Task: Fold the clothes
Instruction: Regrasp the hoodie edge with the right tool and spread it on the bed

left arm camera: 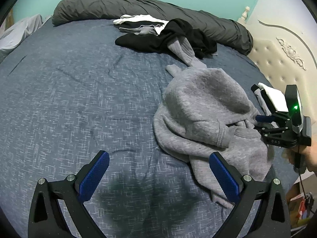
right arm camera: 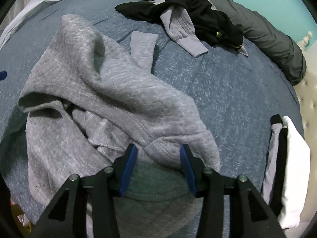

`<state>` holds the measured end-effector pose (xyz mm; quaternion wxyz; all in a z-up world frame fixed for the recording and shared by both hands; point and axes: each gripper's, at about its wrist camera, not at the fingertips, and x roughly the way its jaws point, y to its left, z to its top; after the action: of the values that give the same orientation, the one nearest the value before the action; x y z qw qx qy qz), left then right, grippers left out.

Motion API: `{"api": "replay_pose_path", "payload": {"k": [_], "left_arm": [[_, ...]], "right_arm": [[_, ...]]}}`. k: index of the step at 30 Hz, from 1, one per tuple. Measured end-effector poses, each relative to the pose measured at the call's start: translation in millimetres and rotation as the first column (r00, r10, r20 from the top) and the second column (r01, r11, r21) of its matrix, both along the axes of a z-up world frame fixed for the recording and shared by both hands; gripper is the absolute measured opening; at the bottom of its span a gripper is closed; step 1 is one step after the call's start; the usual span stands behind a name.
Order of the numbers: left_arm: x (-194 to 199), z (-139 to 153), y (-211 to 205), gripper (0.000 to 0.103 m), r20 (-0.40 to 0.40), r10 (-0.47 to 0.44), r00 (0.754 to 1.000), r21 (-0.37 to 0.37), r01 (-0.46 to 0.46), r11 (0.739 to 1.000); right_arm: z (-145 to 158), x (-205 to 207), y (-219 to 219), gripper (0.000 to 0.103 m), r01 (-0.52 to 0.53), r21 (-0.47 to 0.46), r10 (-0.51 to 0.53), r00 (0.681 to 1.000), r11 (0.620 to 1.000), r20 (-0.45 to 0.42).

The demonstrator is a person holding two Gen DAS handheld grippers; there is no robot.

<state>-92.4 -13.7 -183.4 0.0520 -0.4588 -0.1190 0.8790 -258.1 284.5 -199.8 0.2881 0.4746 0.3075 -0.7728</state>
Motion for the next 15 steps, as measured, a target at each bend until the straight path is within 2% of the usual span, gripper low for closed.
{"api": "replay_pose_path", "payload": {"k": [3, 6, 8, 13, 15], "left_arm": [[-1, 0, 5, 0.103, 0.001, -0.006, 1.000, -0.001, 0.006, 1.000], [-3, -1, 12, 0.103, 0.004, -0.016, 1.000, -0.009, 0.016, 1.000], [-6, -1, 16, 0.103, 0.003, -0.020, 1.000, -0.012, 0.020, 1.000], [-13, -1, 28, 0.103, 0.001, -0.032, 0.999, -0.012, 0.032, 0.999], [-17, -1, 35, 0.103, 0.000, -0.041, 0.999, -0.018, 0.041, 0.999]], "right_arm": [[-5, 0, -6, 0.046, -0.008, 0.030, 0.009, 1.000, 1.000, -0.030], [-2, -3, -6, 0.044, 0.020, 0.012, -0.019, 0.998, 1.000, -0.055], [1, -5, -5, 0.025, 0.036, -0.009, -0.037, 0.997, 0.999, -0.075], [24, -4, 5, 0.010, 0.061, -0.102, -0.074, 0.990, 0.993, -0.123], [33, -5, 10, 0.007, 0.077, -0.111, -0.093, 0.984, 0.991, -0.153]]}}
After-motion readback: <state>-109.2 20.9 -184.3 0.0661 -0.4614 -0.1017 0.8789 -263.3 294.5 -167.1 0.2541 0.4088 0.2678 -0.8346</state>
